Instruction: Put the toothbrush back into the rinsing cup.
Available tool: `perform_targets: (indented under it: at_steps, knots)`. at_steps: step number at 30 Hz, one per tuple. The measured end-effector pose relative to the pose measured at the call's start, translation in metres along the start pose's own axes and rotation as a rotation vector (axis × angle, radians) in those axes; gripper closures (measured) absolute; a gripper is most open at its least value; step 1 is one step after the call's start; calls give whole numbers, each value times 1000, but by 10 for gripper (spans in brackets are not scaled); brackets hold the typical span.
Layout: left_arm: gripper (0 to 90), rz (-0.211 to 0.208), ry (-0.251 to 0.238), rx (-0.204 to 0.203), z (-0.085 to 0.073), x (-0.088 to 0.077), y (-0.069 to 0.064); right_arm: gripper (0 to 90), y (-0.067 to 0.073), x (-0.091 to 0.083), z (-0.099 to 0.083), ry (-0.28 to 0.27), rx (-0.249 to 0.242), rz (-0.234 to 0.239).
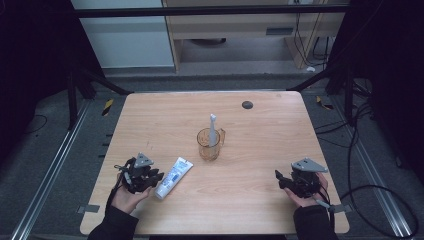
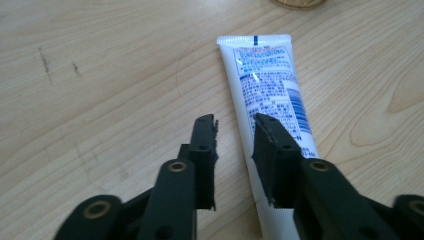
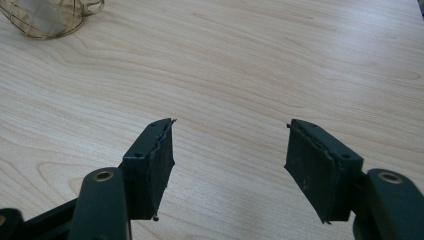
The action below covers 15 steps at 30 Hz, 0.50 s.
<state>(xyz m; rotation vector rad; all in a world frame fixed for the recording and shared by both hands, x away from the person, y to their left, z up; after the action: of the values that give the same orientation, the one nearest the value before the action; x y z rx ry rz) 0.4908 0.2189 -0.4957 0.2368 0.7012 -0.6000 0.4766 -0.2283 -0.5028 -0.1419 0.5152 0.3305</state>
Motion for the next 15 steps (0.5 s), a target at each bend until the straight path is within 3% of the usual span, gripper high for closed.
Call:
perform_targets:
  at_steps: [15]
  knots:
    - [483, -7, 9, 33, 17, 0, -8, 348, -2, 0, 0, 0, 7, -9]
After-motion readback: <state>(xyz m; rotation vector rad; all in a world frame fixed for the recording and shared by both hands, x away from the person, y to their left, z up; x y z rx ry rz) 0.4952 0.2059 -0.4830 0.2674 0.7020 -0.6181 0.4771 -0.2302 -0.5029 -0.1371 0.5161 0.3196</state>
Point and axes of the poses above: each handheld gripper's, and its own axes: x roughly forward along the jaws, z roughly out of its top, y roughly to its left, the point moved 6 cm from there along x, roughly forward along the jaws, and after that the axes turned 6 degrees about -y, right-handed, at the moved point
